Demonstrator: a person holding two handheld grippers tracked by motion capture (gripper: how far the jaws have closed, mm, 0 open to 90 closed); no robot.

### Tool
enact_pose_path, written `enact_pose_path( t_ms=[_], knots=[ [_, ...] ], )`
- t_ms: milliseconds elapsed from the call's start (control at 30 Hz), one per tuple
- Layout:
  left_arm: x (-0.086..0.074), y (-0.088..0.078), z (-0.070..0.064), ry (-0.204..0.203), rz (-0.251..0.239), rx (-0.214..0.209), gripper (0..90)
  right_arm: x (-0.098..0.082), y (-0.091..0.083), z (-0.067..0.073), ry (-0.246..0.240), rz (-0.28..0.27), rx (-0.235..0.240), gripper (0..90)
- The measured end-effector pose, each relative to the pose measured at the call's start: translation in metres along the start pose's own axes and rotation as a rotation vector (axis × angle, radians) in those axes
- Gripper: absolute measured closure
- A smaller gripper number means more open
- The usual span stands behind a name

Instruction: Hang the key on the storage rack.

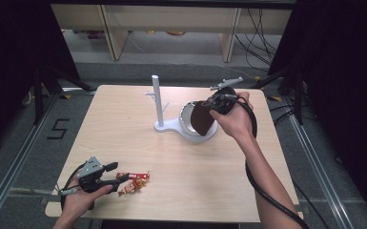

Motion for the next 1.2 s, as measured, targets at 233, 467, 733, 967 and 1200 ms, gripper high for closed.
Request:
enact_pose_path(
  t_ms=[233, 467, 733, 967, 1200],
  knots=[
    [0.000, 0.000, -0.001, -0.005, 0.003, 0.010, 30.3, 0.007, 0.010, -0.006, 0.006, -0.003, -0.010, 81.6],
    [0.000, 0.002, -0.002, -0.004, -0.001, -0.005, 30.3, 0.006, 0.020, -0.010, 0.008, 0.005, -0.017, 81.6],
    [0.000, 0.002, -0.003, -0.014, -0.001, -0.006, 30.2, 0.008, 0.026, -0.012, -0.001, 0.005, -0.032, 81.6],
    [-0.001, 0.003, -0.003, -0.009, 0.003, -0.004, 30.2, 0.008, 0.030, -0.010, -0.020, -0.010, -0.033, 81.5],
    [-0.001, 0.002, -0.002, -0.008, 0.005, -0.001, 30.2, 0.008, 0.034, 0.000, -0.047, -0.007, -0.010, 81.3]
  ],
)
Point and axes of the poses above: each handheld gripper's, and its own axes: y roughly forward along the jaws, x roughly out of its top, z roughly to its left, the point moved 8 cm from there along y, roughly forward along the jaws, and after that the axes turned 9 degrees about -y, right-handed, at the moved point
